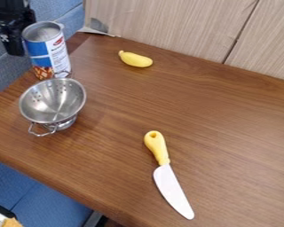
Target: Move the can to the center of the table
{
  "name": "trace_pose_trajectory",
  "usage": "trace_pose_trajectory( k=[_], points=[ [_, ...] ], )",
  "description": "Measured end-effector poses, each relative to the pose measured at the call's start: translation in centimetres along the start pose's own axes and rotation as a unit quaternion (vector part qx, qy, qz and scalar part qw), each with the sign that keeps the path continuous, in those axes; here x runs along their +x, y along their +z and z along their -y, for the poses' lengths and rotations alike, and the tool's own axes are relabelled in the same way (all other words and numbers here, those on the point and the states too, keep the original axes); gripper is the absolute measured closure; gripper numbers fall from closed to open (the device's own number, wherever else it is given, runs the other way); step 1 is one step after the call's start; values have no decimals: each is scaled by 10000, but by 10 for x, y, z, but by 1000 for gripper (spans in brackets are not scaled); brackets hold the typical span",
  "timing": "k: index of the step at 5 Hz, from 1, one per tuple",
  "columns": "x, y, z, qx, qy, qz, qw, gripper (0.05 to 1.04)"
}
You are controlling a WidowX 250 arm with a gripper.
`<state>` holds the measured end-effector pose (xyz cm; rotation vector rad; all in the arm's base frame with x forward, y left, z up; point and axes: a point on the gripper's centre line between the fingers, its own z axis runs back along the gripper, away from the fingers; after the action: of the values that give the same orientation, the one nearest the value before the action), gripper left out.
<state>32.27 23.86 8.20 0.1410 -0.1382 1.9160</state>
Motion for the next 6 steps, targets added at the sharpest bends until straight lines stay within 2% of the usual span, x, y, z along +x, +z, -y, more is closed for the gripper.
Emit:
trace_pose_trajectory(
  k=[2, 3, 4, 5, 6],
  points=[
    [-37, -2, 5, -60, -247, -103, 9996, 83],
    [-56, 0, 5, -175, -411, -170, 9989, 83],
    [-85, 3, -2, -169, -710, -316, 9968, 83],
    [-115, 8, -12, -195, -1150, -469, 9921, 83],
    [-136, 11, -25, -218, -1571, -619, 9854, 83]
  ],
)
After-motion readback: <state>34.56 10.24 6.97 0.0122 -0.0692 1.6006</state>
